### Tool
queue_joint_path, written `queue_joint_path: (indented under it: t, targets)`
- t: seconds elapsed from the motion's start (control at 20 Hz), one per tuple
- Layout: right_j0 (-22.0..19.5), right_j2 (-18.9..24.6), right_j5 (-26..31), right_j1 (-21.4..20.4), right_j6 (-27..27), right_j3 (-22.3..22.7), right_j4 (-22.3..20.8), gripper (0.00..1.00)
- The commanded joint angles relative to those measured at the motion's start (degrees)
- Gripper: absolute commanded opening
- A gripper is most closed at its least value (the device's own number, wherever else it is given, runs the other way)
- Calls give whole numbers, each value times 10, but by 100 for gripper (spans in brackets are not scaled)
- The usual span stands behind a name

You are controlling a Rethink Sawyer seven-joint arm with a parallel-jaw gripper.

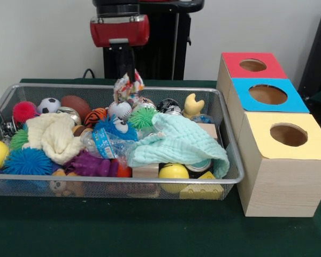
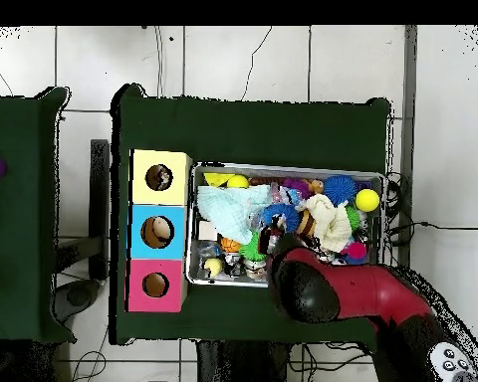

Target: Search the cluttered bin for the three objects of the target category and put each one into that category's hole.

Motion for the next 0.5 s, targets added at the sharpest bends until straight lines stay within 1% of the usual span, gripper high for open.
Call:
queue_joint_path:
  t: [0.05,0.2,0.35,0.5]
  targets:
    - [44,-8,58,-32,64,23,42,0]
    - [66,-19,58,-50,75,33,58,0]
    - [90,-38,54,-54,84,33,67,0]
    - [108,-48,70,-64,83,28,88,0]
